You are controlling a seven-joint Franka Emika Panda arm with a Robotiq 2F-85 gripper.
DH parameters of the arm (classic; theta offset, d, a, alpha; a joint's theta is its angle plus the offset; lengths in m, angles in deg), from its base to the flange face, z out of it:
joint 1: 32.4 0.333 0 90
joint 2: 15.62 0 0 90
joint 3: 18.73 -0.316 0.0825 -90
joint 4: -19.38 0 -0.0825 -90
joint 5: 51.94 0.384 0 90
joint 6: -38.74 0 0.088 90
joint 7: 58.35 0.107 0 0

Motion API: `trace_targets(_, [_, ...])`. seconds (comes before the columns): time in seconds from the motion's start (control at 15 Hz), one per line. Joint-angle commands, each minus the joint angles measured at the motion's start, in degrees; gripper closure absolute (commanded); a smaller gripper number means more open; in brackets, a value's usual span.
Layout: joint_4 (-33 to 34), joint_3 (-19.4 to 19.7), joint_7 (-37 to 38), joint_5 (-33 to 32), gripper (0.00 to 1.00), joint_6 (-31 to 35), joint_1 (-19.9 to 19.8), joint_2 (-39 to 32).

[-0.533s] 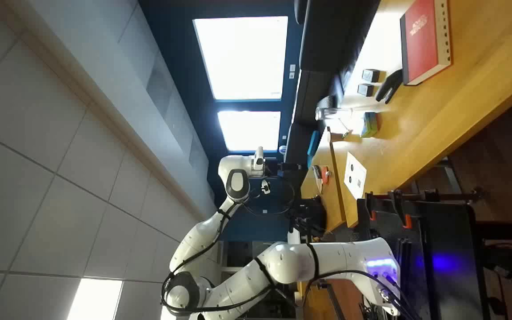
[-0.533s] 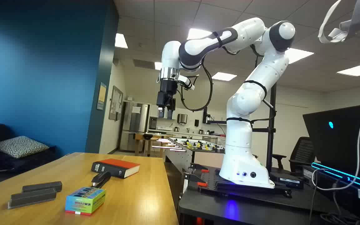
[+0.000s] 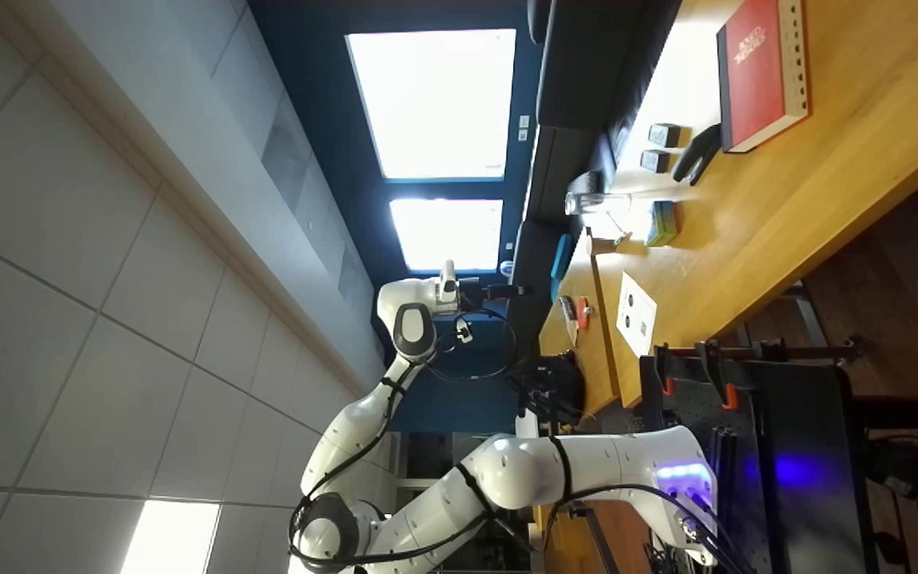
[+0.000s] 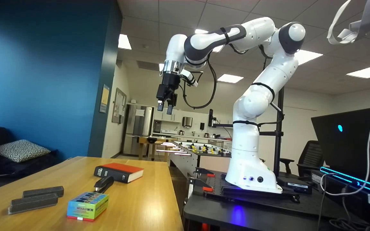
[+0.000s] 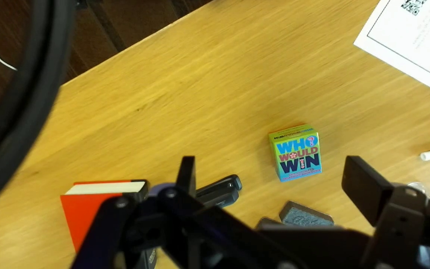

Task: Press down on the top of the stapler.

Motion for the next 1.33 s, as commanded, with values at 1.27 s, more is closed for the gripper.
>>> trace_targets(1.27, [9.41,2.04,-1.7,-6.55,0.0,4.17,-2.5,-13.92])
